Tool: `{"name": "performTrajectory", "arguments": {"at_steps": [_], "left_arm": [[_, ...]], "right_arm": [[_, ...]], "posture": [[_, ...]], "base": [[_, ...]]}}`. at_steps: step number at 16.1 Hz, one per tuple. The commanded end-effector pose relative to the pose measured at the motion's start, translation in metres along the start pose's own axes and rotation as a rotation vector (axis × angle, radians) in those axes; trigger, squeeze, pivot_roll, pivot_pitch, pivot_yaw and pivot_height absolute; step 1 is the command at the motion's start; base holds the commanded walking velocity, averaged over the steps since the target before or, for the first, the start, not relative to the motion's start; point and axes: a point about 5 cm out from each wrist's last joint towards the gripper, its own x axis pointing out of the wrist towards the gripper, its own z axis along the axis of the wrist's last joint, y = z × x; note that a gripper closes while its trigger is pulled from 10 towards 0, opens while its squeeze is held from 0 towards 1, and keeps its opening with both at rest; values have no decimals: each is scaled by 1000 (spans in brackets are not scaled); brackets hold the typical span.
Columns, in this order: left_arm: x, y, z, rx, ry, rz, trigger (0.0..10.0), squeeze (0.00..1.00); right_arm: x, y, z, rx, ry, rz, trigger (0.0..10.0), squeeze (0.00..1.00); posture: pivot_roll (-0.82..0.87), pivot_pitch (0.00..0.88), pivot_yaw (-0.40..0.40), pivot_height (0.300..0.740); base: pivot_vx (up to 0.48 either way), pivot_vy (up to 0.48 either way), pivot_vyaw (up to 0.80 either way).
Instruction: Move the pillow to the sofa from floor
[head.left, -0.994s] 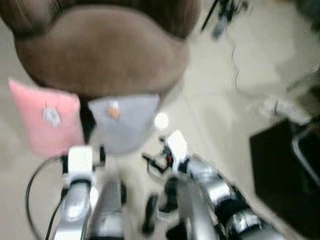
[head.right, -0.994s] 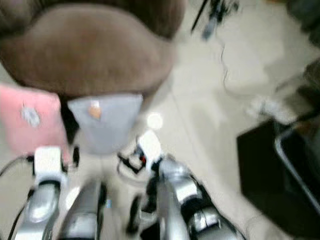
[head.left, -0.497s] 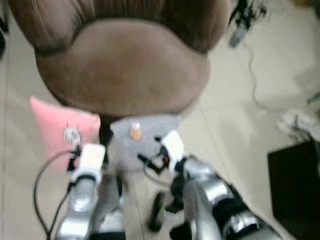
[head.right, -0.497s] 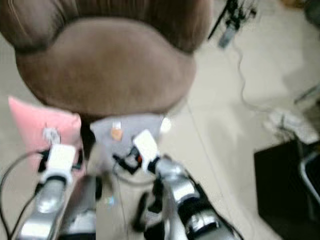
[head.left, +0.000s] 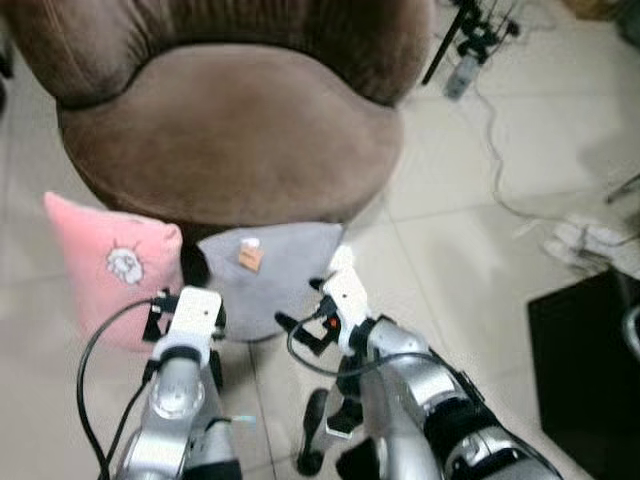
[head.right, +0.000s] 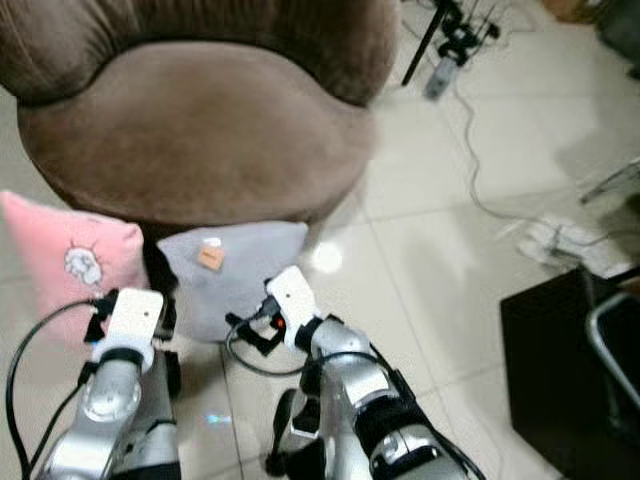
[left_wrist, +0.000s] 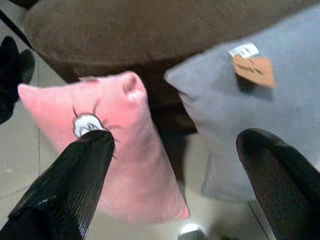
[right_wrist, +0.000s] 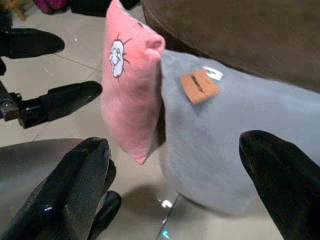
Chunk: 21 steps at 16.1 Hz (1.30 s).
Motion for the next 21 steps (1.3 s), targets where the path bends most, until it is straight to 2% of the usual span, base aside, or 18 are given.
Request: {"name": "performTrajectory", "arguments": {"at_steps": [1,4,6,9,16,19,20,21], "left_arm": [[-3,-12,-2,-14,18,-37,10000,0],[-1,-6,-2,-73,27,4,10000,0],[4,-1,0,-112,24,15,10000,0],[7,-1,2,-171,21,13,10000,0],[10,-4,2,-163,31,-7,10000,0],[13,-7,-2,-93,82,-8,10000,0],[15,-9,-3,-37,97,-21,10000,0],[15,-11,-4,-27,99,-32,10000,0]], "right_arm": [[-11,-5,-15,22,52,-17,10000,24],[-12,-4,-15,23,49,-14,10000,27],[-14,-3,-17,26,53,-14,10000,24],[-18,-4,-23,29,69,-23,10000,24],[-22,-4,-27,35,73,-22,10000,27],[-22,-1,-25,33,64,-9,10000,24],[-22,1,-24,30,59,-2,10000,27],[-22,2,-23,29,57,0,10000,24]], "posture": [[182,297,-216,625],[179,293,-211,625],[175,278,-206,625],[172,270,-204,625],[162,276,-204,625],[150,285,-201,625],[150,285,-201,625],[144,288,-199,625]], "base": [[0,-412,0],[394,-202,0],[0,0,0],[295,340,0],[302,372,0],[459,0,0],[0,0,0],[0,0,0]]}}
